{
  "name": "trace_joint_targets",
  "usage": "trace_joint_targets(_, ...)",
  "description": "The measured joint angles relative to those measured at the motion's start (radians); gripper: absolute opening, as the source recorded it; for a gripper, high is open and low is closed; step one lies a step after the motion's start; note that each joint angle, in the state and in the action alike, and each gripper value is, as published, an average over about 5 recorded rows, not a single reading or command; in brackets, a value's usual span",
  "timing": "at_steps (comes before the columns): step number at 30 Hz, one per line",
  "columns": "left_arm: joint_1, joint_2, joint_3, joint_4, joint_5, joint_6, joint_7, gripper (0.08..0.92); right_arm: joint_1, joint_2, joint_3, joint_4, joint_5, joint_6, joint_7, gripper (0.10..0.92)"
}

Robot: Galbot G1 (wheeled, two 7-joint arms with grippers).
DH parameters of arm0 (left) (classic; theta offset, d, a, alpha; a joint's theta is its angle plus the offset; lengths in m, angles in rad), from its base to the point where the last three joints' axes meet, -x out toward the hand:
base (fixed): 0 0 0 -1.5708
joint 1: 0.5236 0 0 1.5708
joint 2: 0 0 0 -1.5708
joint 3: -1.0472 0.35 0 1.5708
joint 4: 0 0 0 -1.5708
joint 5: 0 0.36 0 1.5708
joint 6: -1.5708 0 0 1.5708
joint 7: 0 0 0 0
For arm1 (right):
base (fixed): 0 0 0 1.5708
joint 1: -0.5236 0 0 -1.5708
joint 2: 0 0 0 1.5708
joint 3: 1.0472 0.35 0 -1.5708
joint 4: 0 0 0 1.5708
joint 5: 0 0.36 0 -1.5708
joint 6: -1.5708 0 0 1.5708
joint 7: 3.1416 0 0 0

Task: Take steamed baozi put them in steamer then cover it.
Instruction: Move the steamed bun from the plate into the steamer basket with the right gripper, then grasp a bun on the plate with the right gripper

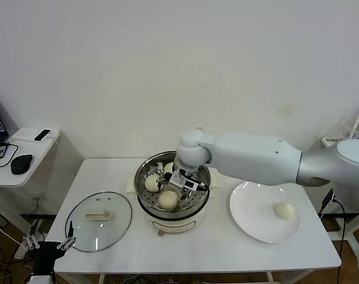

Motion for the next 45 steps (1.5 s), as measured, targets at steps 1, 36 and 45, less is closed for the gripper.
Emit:
trace_joint_targets(1,-0.001,0.002,0.000,-0.001,-0.001,0.001,0.001,0.823,0.004,-0.009,0.008,0.000,0.007,-0.005,-0.004,0.821)
trace_joint_targets(36,-0.019,0.038,0.060,-0.026,0.009,0.014,0.011,0.823,-0.537,-0.732,0.596,0.088,-0.082,-0.295,-0.113,0.823)
trace_joint_targets(45,-0.014,0.029,0.073,-0.029,0.022,0.018,0.011,0.823,-0.777,-0.738,0.808,0.009,-0.191,-0.280,-0.099,0.823)
